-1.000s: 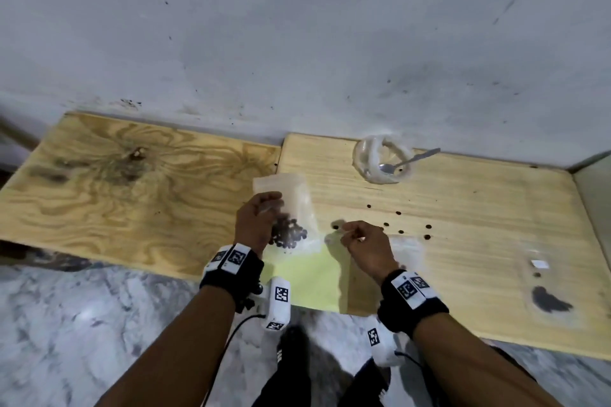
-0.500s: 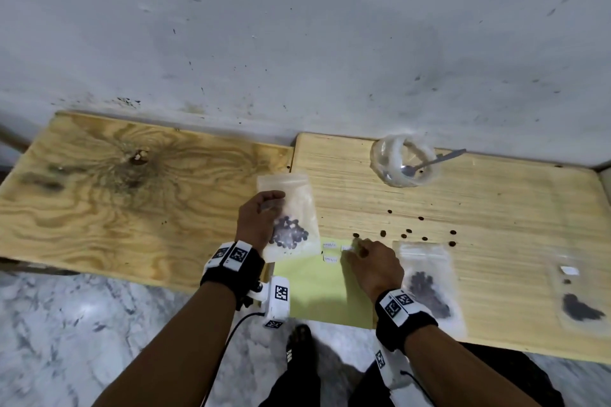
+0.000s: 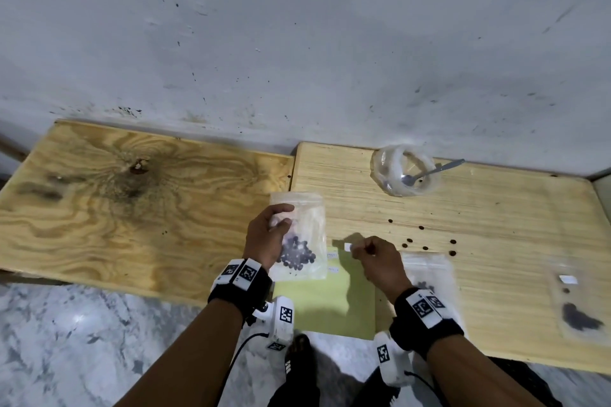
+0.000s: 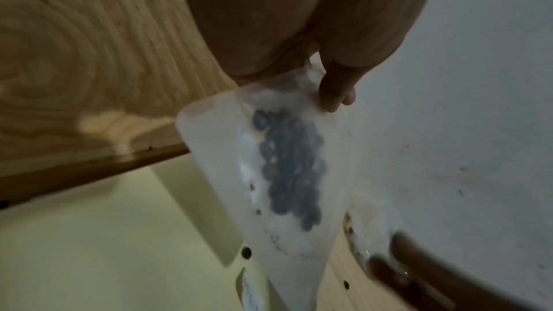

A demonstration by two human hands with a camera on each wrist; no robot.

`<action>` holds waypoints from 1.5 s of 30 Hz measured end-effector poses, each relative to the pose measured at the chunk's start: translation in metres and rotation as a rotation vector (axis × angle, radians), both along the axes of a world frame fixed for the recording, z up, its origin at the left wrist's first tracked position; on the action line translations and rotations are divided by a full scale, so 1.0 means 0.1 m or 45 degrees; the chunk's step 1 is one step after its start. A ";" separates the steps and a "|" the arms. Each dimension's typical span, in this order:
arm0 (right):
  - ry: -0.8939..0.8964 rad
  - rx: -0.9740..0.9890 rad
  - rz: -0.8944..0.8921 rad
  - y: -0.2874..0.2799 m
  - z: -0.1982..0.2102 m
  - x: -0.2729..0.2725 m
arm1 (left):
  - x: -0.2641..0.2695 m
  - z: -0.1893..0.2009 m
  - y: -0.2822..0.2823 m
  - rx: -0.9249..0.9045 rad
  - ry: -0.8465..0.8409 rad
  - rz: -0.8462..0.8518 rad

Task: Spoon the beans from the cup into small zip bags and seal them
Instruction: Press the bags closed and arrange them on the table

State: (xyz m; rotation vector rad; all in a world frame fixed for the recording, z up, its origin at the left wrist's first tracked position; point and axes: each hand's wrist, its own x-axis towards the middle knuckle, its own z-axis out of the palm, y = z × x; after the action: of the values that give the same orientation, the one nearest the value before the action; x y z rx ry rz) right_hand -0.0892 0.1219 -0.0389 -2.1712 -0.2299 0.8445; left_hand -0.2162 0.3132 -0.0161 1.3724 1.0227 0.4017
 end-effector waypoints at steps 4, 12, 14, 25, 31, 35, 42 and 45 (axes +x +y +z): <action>0.021 0.365 -0.023 0.23 0.42 0.01 | 0.07 0.05 -0.11 0.087 -0.028 -0.204; -0.227 0.331 -0.046 0.39 0.65 -0.02 | 0.24 0.21 -0.37 -0.067 -0.166 -0.334; -0.287 0.305 -0.088 0.38 0.63 -0.04 | 0.26 0.25 -0.40 -0.064 -0.184 -0.343; -0.433 0.247 -0.343 0.13 0.68 -0.06 | 0.43 0.33 -0.58 -0.102 -0.201 -0.230; -0.314 0.421 -0.341 -0.12 0.61 0.13 | 0.63 0.35 -0.77 -0.041 -0.160 -0.297; -0.319 0.468 -0.259 -0.38 0.59 0.34 | 0.81 0.37 -0.95 0.029 -0.136 -0.383; -0.229 0.452 -0.239 -1.12 0.57 0.87 | 1.41 0.39 -1.54 0.028 -0.092 -0.276; 0.020 0.395 -0.151 -1.64 0.51 1.13 | 1.73 0.41 -1.87 -0.129 -0.107 -0.202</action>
State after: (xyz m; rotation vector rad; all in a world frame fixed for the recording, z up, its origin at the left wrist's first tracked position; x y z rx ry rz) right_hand 0.0241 -0.0419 0.0124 -1.8687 -0.2072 0.7084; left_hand -0.0433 0.1261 0.0245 1.3236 0.8479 0.2834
